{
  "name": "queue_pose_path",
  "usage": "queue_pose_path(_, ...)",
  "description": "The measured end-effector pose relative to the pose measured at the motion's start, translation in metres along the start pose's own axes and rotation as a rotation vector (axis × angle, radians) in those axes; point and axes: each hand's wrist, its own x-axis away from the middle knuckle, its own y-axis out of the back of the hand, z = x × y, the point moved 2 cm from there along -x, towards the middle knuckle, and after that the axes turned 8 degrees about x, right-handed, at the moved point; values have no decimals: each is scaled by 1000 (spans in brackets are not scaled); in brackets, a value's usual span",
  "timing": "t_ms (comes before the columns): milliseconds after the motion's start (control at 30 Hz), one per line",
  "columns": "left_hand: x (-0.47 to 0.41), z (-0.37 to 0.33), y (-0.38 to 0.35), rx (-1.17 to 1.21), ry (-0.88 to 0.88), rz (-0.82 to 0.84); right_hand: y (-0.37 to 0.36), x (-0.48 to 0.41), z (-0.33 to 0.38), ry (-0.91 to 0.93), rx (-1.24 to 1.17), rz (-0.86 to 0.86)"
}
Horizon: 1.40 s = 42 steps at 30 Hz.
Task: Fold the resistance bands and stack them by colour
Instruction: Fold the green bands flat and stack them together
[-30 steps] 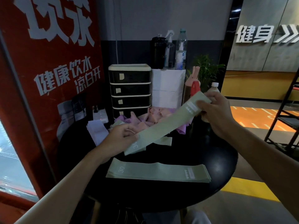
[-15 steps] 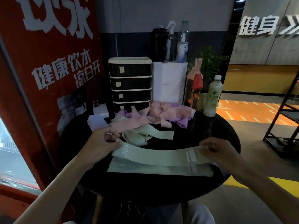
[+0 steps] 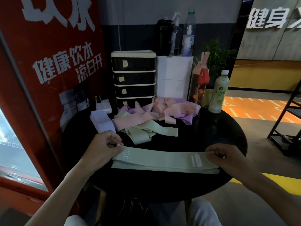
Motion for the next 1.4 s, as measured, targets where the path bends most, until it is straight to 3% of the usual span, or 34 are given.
queue_pose_path(767, 3, 11, -4, -147, -71, 73, -3, 2, -11, 36, 154, 9)
queue_pose_path(933, 10, -4, -15, -287, -266, 10, 0, 2, -4, 75, 165, 0)
queue_pose_path(1033, 15, -17, -38, -285, -432, 93, -1, 2, -4, 98, 207, 28)
queue_pose_path(1200, 19, -13, -83, -352, -429, 347, -5, 2, -9, 88, 245, 67)
queue_pose_path(1400, 25, -2, -91, -440, -447, 302, -4, -1, -12, 95, 276, 97)
